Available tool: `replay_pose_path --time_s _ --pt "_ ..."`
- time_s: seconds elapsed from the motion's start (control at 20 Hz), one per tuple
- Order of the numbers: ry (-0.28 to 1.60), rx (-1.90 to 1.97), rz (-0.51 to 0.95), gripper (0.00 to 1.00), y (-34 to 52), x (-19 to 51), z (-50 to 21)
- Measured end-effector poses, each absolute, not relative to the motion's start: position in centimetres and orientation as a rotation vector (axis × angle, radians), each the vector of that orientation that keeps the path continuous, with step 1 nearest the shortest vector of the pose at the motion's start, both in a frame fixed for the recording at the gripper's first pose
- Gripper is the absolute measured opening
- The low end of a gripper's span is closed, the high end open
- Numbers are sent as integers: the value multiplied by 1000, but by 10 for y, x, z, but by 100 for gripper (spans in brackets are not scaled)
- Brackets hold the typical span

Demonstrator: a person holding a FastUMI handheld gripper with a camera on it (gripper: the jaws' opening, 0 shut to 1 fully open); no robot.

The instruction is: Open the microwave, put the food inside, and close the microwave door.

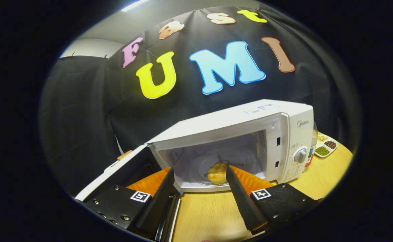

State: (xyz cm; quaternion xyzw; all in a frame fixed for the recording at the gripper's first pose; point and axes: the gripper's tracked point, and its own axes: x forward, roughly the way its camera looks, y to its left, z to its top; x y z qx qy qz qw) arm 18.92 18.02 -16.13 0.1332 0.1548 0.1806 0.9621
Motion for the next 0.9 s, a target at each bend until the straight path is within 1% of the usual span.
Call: replay_pose_path --time_s 0.4,0.9 --pt "222 246 450 94 196 97 -85" --pt "178 220 675 94 277 -18 -42"
